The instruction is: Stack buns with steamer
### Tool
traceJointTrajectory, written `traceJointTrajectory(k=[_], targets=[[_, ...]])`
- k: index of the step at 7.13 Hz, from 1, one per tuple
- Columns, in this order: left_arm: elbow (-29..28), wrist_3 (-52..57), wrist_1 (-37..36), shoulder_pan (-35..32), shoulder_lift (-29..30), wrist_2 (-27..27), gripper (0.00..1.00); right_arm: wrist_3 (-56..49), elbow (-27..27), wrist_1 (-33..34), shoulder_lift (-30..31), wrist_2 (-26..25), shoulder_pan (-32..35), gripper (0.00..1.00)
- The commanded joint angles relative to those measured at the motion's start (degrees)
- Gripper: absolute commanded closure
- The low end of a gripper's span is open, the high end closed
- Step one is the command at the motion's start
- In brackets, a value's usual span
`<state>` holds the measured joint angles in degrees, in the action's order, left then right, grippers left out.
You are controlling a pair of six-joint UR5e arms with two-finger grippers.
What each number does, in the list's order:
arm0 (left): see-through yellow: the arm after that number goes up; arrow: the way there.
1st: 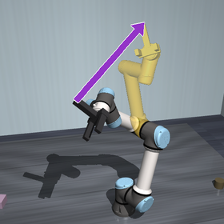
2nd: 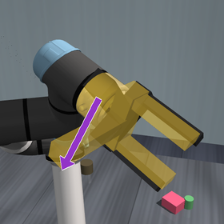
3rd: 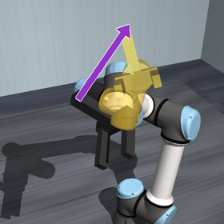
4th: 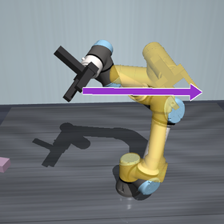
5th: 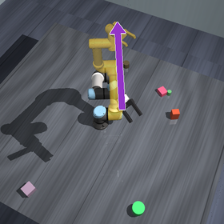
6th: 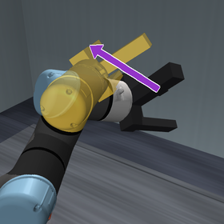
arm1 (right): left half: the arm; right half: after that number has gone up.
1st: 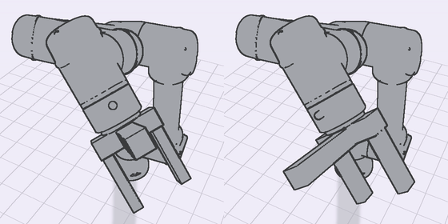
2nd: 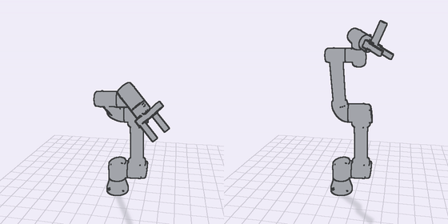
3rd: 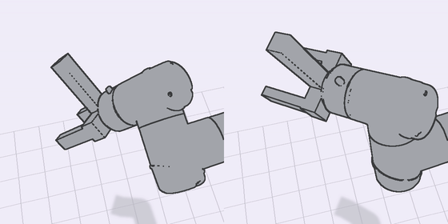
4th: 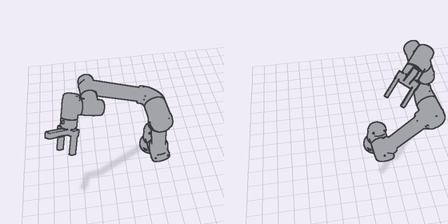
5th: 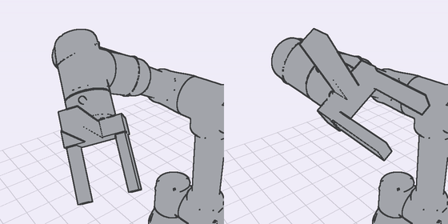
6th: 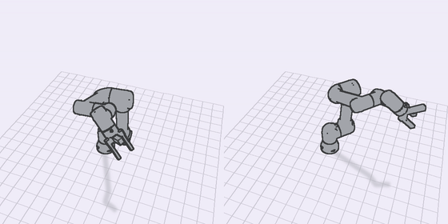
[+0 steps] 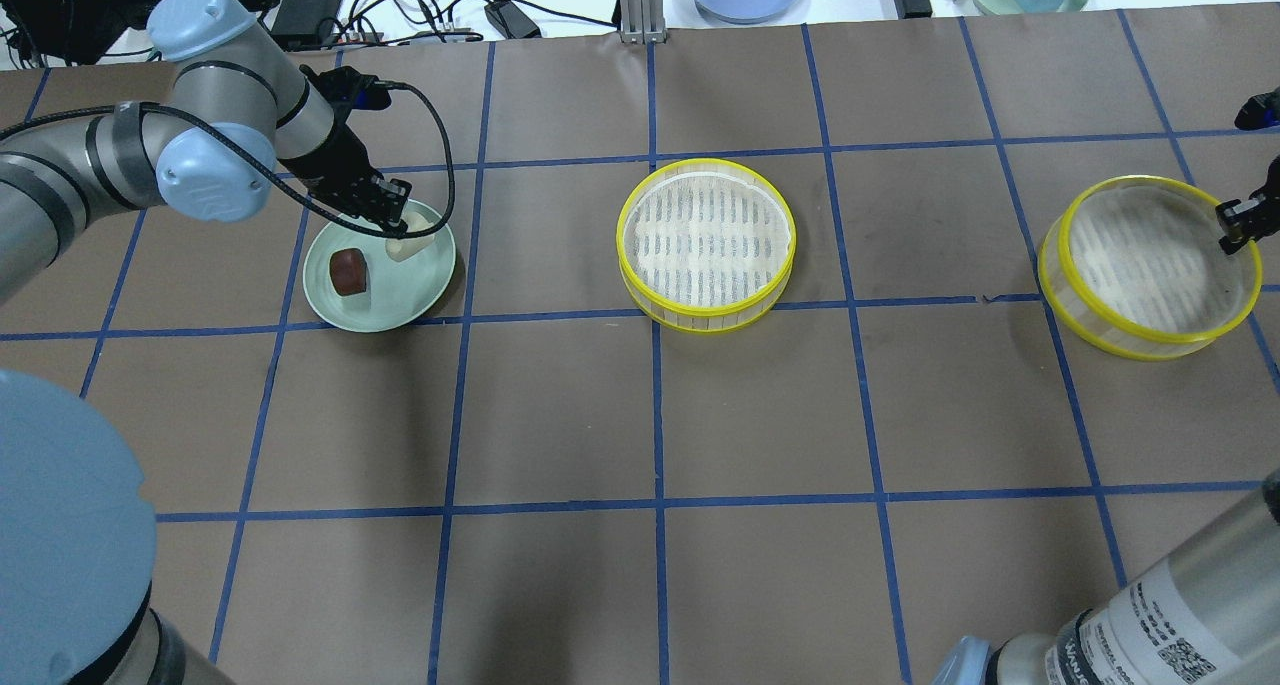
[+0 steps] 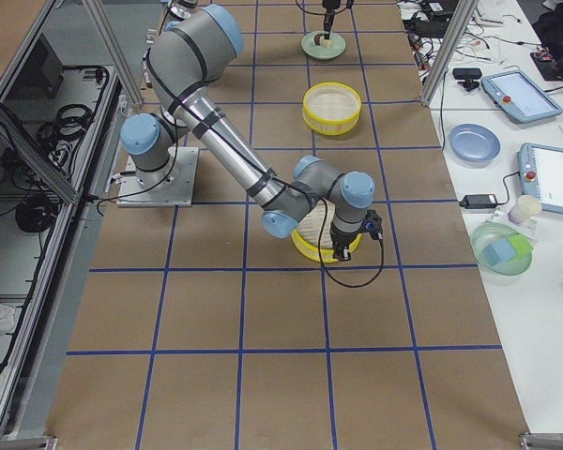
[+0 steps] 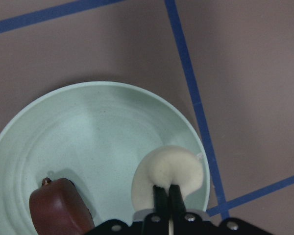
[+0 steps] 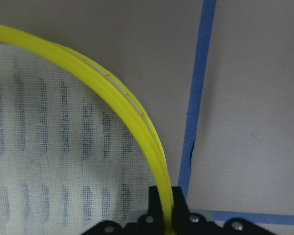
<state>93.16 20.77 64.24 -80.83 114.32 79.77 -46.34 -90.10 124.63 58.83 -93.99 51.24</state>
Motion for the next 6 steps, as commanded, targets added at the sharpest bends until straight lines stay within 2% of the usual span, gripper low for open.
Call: traceJointTrajectory(k=[1, 3, 4, 6], targets=[[-0.9, -23.2, -0.2, -5.0, -2.8, -5.1, 1.0, 0.4, 1.2, -1.2, 3.7, -0.1, 0.0, 1.0], [-2.3, -41.0, -4.3, -11.6, -3.1, -6.5, 1.0, 4.6, 1.2, -5.3, 6.0, -1.5, 0.7, 1.0], [-2.1, -48.7, -7.8, -13.8, -1.9, -10.3, 1.0, 9.2, 1.2, -9.4, 8.1, -1.7, 1.6, 1.0], [-1.4, -56.5, -11.6, -18.3, 0.8, -10.8, 1.0, 12.3, 1.2, -10.6, 8.8, -2.0, 3.7, 1.0]])
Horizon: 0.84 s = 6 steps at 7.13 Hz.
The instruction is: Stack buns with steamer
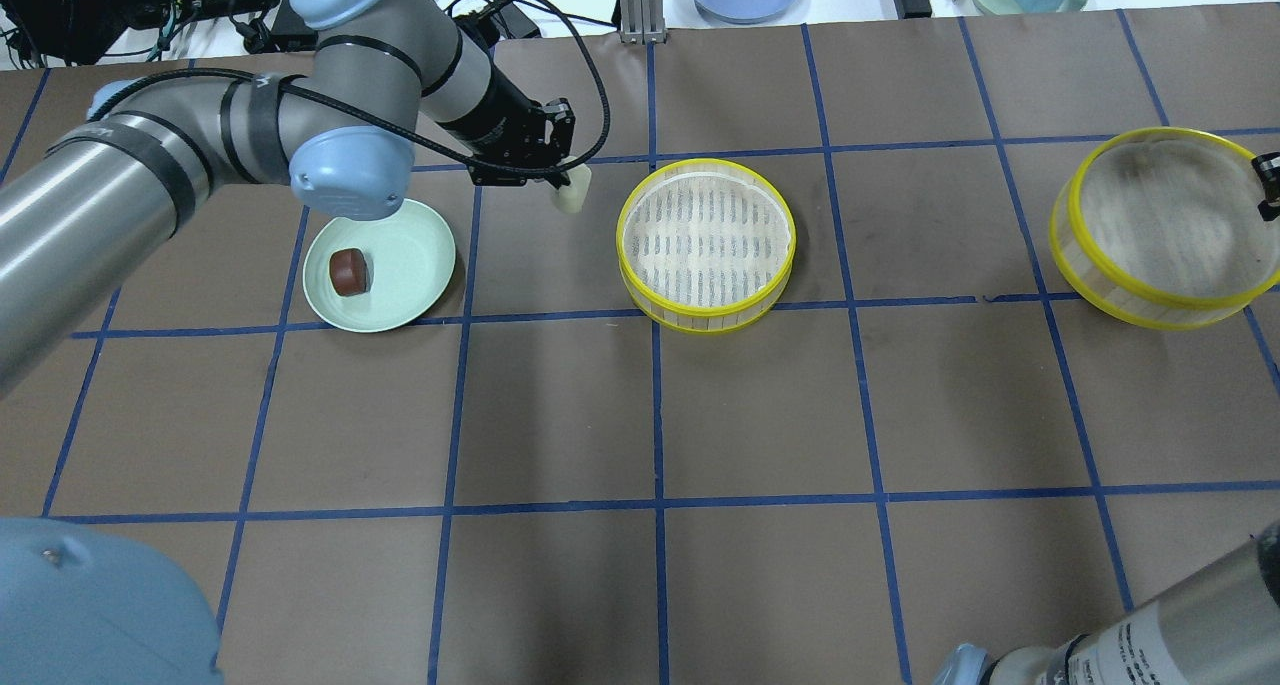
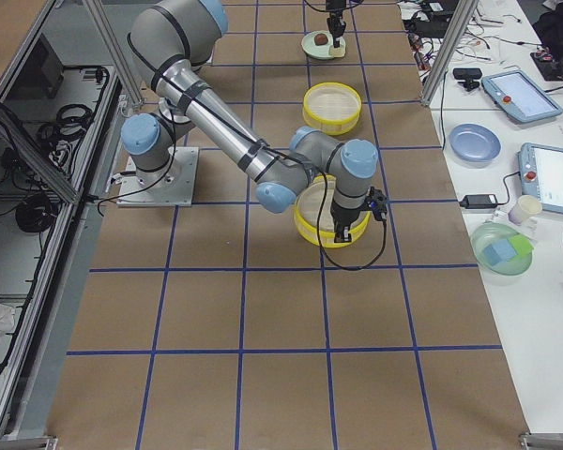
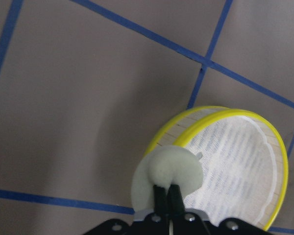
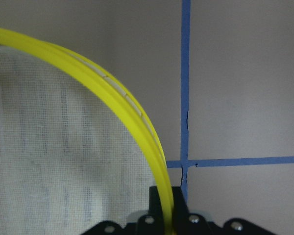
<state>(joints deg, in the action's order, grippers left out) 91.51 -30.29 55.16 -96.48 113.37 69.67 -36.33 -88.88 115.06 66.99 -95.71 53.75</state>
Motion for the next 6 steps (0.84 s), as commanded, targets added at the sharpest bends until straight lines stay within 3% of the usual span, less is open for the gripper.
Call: traceJointTrajectory(k=[1, 4, 5, 6], targets=[[0.2, -12.0, -5.7, -3.7, 3.9, -2.0, 1.0, 3.6, -0.2, -1.1, 1.0, -0.3, 2.1, 1.0], [0.4, -19.5, -8.9, -4.9, 8.1, -5.0, 0.98, 10.8, -0.7, -4.3, 3.3, 0.1, 4.8, 1.0], [0.5, -19.4, -8.9, -4.9, 8.4, -4.6, 0.42, 13.9, -0.7, -4.9, 4.5, 0.4, 5.4, 1.0], [0.5, -19.5, -8.9, -4.9, 8.4, -4.5, 0.23, 14.2, -0.7, -6.1, 4.8, 0.3, 6.1, 1.0]])
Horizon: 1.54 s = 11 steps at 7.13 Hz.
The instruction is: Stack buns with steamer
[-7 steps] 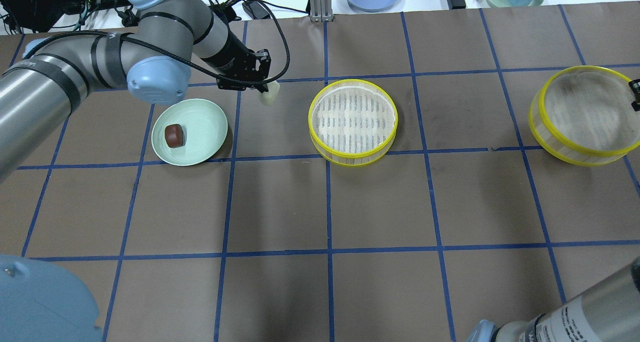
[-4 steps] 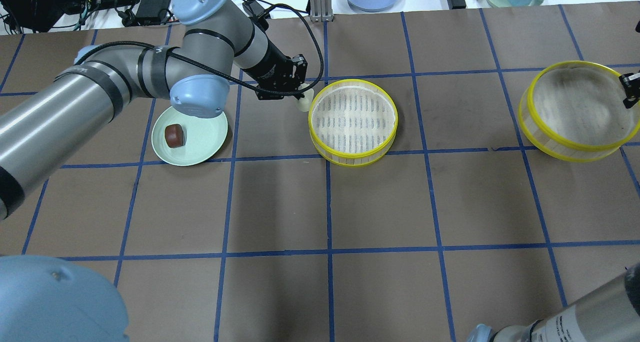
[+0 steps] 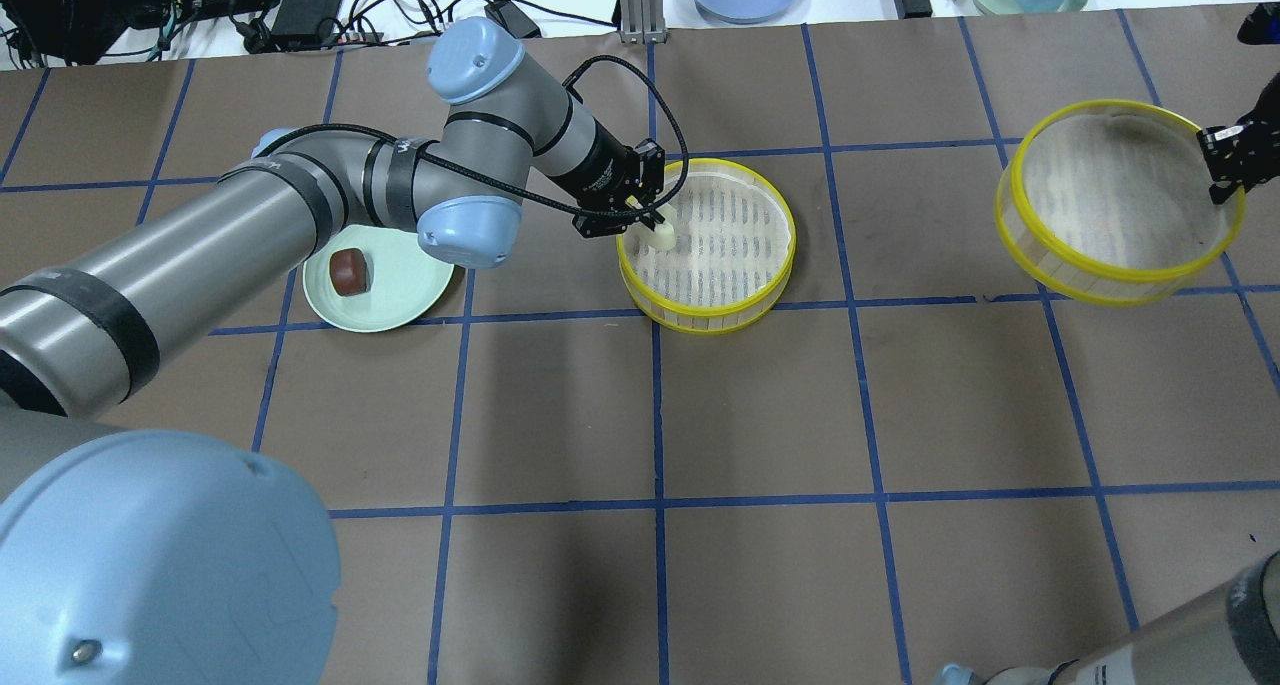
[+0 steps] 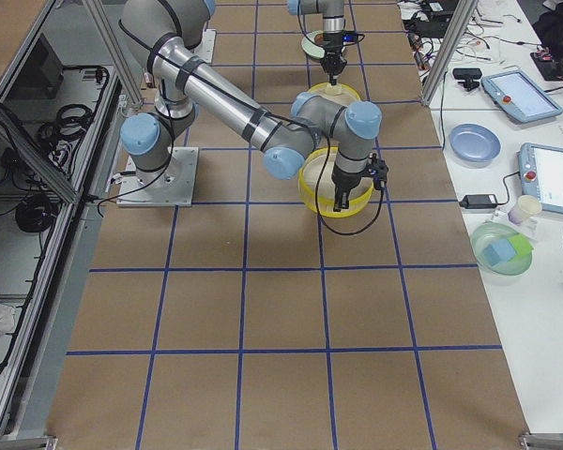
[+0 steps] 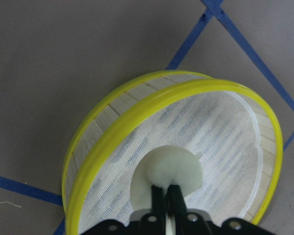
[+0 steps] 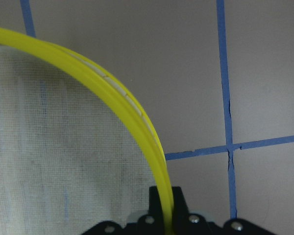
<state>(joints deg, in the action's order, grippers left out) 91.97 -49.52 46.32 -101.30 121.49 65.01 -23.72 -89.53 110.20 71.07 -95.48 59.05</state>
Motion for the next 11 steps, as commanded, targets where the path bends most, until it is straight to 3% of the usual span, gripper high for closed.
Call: traceJointTrajectory(k=[1, 3, 5, 6, 8, 11], targets=[[0.0, -1.0, -0.1, 0.0, 0.1, 0.1, 0.18, 3.4, -0.1, -3.0, 2.0, 0.1, 0.9, 1.0], [-0.4, -4.5, -0.1, 0.0, -0.9, -0.2, 0.14, 5.8, -0.2, -4.4, 3.3, 0.3, 1.9, 1.0], [-1.1, -4.2, 0.8, 0.4, -3.0, 1.2, 0.13, 16.0, -0.3, -6.6, 5.6, -0.1, 7.8, 1.0], [-1.7, 3.6, 5.1, 1.8, -4.5, 3.7, 0.06, 20.8, -0.4, -7.8, 5.8, -0.1, 11.7, 1.0], [-2.8, 17.9, 14.0, 8.9, -8.6, 5.9, 0.04, 34.1, -1.0, -7.6, 5.6, 0.4, 21.3, 1.0], [-2.7, 39.0, 22.8, 15.8, -12.0, 19.1, 0.01, 48.7, -3.3, -2.9, 2.8, 0.6, 32.3, 1.0]])
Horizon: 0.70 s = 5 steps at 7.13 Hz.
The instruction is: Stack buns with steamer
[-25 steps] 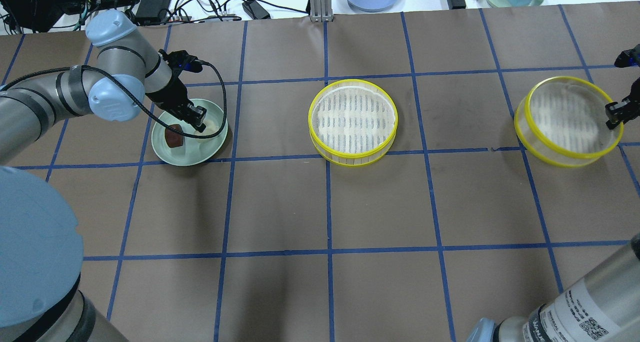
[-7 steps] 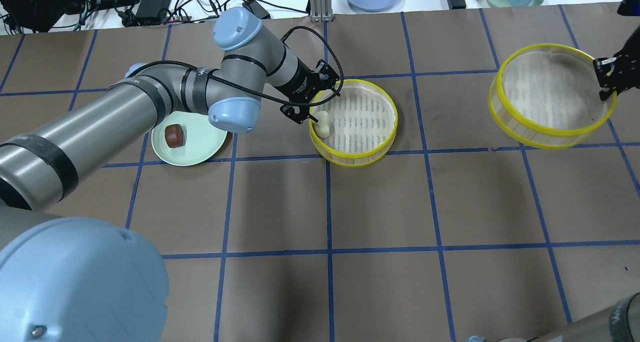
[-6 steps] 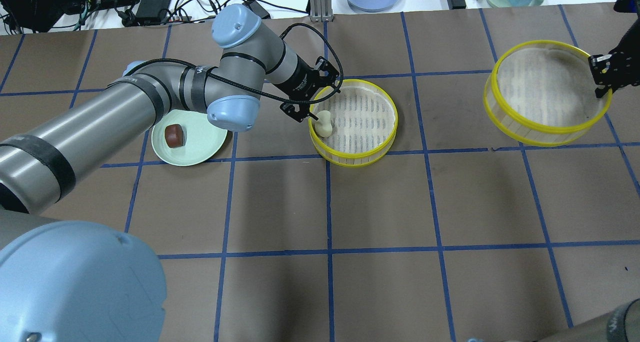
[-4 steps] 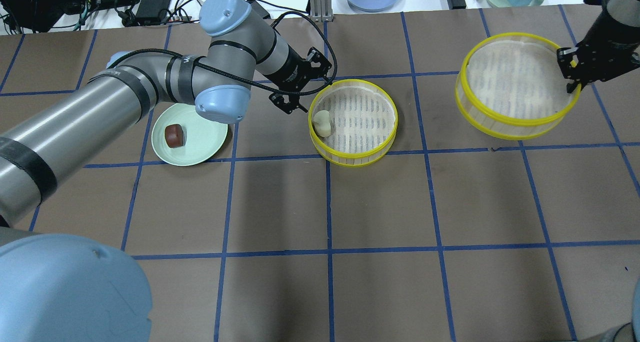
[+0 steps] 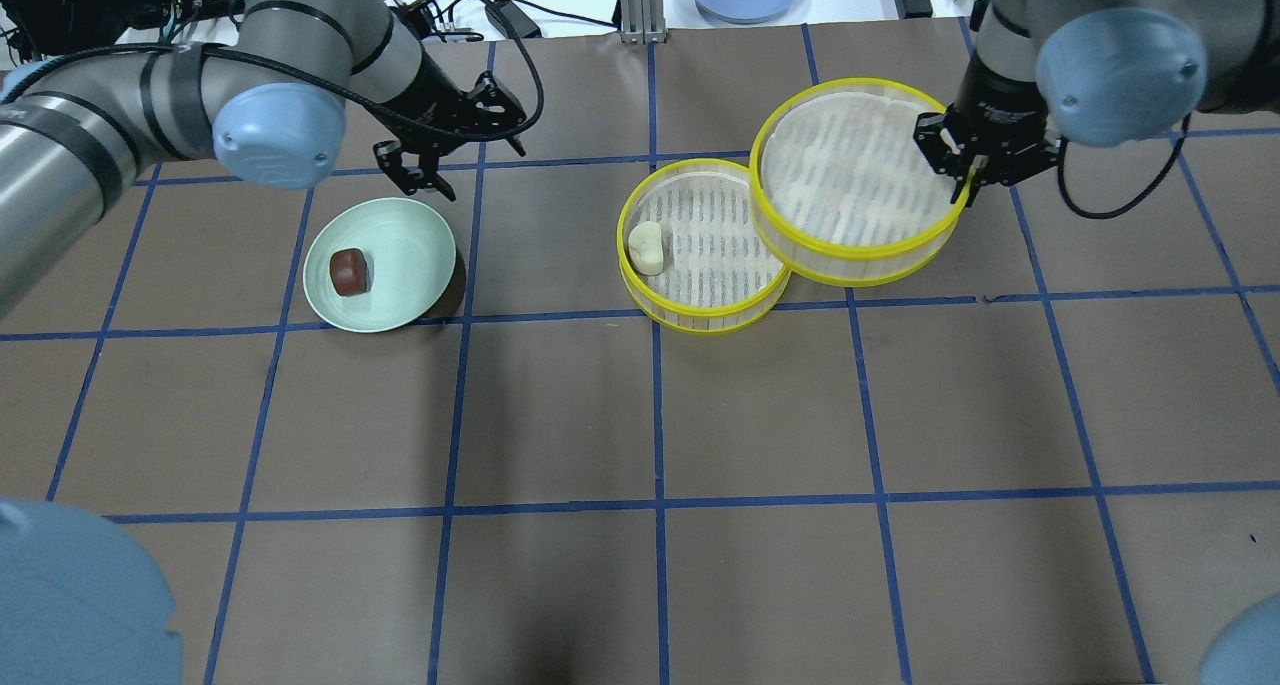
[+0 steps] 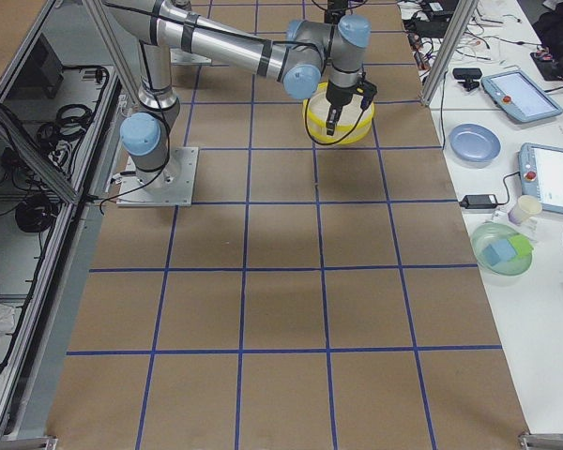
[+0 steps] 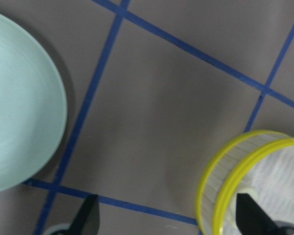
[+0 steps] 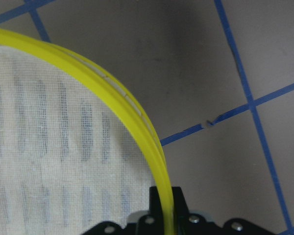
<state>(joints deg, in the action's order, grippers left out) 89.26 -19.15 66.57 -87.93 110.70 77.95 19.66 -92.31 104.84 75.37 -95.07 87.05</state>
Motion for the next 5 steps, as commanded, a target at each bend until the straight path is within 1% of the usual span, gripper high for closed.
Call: traceJointTrajectory(k=[1, 2, 3, 4, 5], targets=[[0.8, 14.6, 2.6, 3.0, -1.2, 10.6, 0.0, 9.0, -0.5, 4.0, -3.2, 0.9, 7.8, 1.0], [1.1, 20.5, 2.4, 3.9, -0.2, 14.0, 0.0, 10.3, -0.5, 4.3, -4.2, 0.9, 9.3, 1.0], [1.8, 22.9, 2.2, 5.9, 0.6, 14.9, 0.0, 10.3, -0.5, 4.3, -4.4, 2.7, 9.4, 1.0], [4.5, 25.5, 1.4, 8.6, 1.6, 14.4, 0.0, 10.3, -0.5, 4.7, -4.4, 5.0, 9.4, 1.0], [7.1, 26.0, -2.0, 10.2, 2.8, 14.1, 0.0, 10.2, -0.5, 5.8, -5.1, 6.3, 9.4, 1.0]])
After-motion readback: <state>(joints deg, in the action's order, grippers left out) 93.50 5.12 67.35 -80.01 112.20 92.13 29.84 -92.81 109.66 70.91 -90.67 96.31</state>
